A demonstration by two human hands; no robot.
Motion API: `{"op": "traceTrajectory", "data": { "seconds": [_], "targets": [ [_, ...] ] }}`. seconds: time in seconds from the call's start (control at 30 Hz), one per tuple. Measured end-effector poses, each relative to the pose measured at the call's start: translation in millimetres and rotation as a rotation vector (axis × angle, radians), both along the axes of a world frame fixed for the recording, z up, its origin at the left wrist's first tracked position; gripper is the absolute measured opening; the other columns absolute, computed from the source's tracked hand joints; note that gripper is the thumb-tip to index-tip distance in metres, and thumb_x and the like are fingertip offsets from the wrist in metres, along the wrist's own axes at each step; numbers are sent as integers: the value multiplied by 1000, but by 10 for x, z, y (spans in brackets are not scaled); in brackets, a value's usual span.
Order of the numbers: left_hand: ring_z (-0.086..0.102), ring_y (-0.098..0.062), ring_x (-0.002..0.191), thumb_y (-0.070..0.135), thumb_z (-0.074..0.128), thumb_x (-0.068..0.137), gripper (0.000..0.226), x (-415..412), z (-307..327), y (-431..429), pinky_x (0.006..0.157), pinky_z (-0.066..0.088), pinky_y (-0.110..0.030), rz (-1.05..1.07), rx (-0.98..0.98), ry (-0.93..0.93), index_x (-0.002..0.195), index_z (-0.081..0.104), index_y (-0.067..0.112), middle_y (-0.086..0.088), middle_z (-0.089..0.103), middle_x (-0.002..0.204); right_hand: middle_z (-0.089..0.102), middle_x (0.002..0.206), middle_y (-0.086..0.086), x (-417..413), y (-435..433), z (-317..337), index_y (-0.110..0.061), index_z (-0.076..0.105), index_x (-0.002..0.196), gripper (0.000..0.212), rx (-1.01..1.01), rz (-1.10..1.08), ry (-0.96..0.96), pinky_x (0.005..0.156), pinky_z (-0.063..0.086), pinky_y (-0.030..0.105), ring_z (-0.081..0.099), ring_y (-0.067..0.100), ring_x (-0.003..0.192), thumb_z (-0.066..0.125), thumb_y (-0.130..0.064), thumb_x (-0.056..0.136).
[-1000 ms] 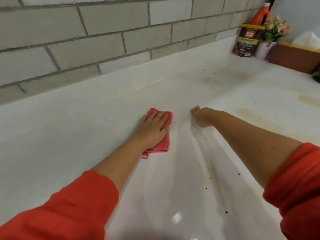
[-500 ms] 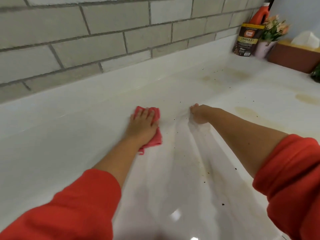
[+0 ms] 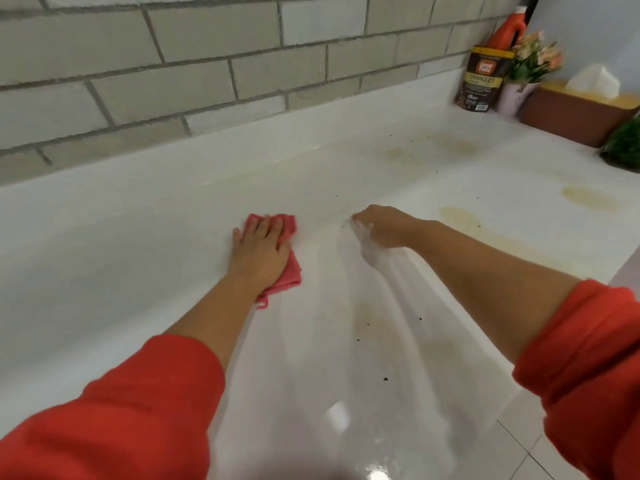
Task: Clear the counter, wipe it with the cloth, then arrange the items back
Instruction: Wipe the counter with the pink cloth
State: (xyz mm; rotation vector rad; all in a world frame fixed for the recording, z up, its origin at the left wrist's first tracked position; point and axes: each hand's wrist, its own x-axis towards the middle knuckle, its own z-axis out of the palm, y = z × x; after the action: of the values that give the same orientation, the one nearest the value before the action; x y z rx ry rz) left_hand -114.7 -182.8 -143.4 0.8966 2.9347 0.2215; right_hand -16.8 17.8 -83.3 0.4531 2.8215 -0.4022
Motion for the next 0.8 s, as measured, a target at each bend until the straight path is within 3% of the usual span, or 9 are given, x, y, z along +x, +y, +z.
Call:
{"op": "traceTrajectory", "data": {
  "seconds": [0.1, 0.27, 0.43, 0.5, 0.6, 0.7, 0.8],
  "targets": [
    [5, -25, 146, 36, 18, 100, 54, 187, -7, 225, 117, 1, -47, 78, 6, 5, 149, 15, 16, -5, 12, 158, 40, 139, 7, 209, 61, -66, -14, 42, 140, 50, -54, -2, 142, 98, 35, 26, 39, 26, 129, 40, -3, 91],
    [0, -19, 146, 37, 20, 101, 53, 892, -8, 255, 117, 0, -40, -168, 56, 8, 150, 12, 20, 2, 9, 158, 49, 127, 6, 412, 158, -90, -14, 59, 124, 43, 2, 60, 185, 89, 37, 25, 43, 23, 119, 44, -2, 86],
    [-2, -5, 145, 62, 5, 83, 73, 1039, 41, -285, 115, -8, -37, -368, 89, -84, 148, 16, 31, 11, 7, 157, 54, 122, 8, 679, 147, -151, -13, 61, 121, 39, 22, 102, 306, 93, 39, 32, 43, 26, 116, 43, -3, 89],
    [2, -4, 145, 62, 7, 83, 73, 913, 55, -396, 116, -7, -41, -269, 115, -94, 148, 19, 31, 10, 11, 157, 55, 119, 8, 812, 181, -193, -13, 63, 119, 37, 28, 111, 309, 92, 40, 33, 44, 26, 113, 42, -2, 89],
    [6, -15, 146, 40, 22, 99, 53, 924, 29, -198, 116, 0, -46, -2, 71, 0, 149, 20, 22, 2, 14, 158, 57, 117, 9, 986, 243, -198, -11, 64, 118, 36, 65, 102, 330, 88, 41, 33, 45, 28, 111, 42, -2, 91],
    [9, -26, 145, 33, 21, 100, 53, 1261, 23, 206, 118, 3, -44, 279, 42, 54, 149, 18, 12, -10, 15, 157, 57, 117, 11, 1121, 302, -175, -9, 64, 118, 35, 75, 81, 338, 85, 42, 33, 48, 28, 111, 41, -2, 92],
    [4, -30, 145, 34, 19, 100, 56, 1669, 6, 507, 119, -3, -41, 276, 50, 37, 149, 13, 8, -15, 9, 157, 58, 119, 9, 1252, 363, -146, -9, 64, 118, 35, 62, 55, 308, 84, 40, 27, 52, 26, 111, 40, -3, 92]
  ]
}}
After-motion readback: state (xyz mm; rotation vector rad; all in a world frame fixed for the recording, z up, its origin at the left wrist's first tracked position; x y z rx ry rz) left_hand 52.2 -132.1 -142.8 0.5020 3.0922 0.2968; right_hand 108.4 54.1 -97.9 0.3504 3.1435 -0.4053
